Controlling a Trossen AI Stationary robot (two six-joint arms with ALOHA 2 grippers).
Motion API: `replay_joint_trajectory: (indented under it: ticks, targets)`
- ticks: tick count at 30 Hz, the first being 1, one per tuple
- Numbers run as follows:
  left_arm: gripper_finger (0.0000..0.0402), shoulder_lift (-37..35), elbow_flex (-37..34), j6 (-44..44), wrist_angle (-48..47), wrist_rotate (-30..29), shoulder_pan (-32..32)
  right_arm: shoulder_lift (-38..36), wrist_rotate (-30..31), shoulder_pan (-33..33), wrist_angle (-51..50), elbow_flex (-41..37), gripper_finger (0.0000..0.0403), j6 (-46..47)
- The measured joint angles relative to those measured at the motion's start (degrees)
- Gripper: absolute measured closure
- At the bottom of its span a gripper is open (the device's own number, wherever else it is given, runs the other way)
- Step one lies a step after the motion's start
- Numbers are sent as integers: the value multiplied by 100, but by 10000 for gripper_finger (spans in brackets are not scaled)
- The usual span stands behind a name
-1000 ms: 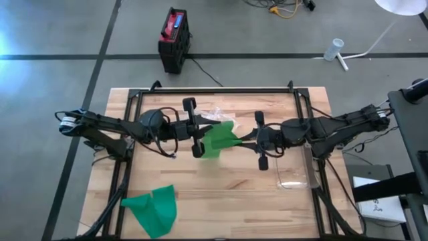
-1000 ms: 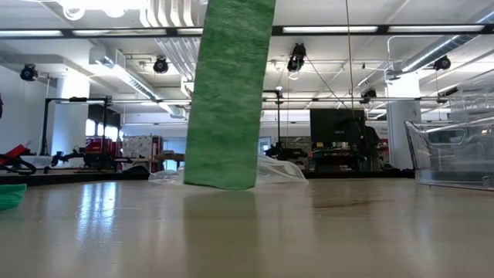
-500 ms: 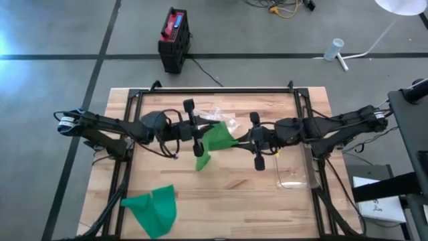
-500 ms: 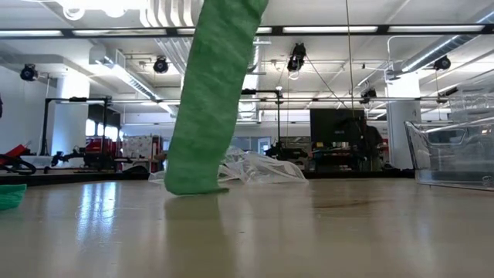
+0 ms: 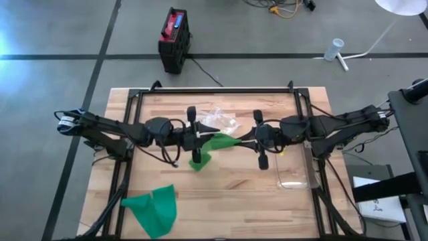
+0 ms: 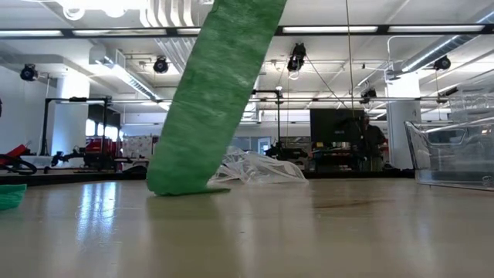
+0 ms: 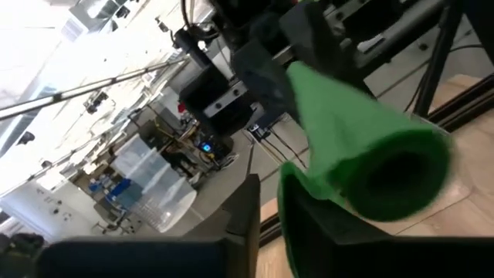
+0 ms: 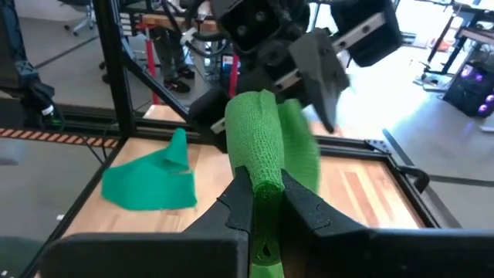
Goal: Roll bandage
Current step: Roll the green bandage
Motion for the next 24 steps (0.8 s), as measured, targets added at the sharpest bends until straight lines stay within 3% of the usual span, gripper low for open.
replay_joint_trajectory:
  ticks: [6, 13, 24]
  targets:
    - [295, -17, 0, 118, 50, 26, -4, -11, 4, -2, 4, 97, 381, -108]
    - [250, -17, 2, 157, 192, 566, -2, 25, -62, 2, 44, 127, 378, -153]
    - [265, -12, 68, 170, 168, 531, -6, -25, 5, -13, 121, 133, 377, -322]
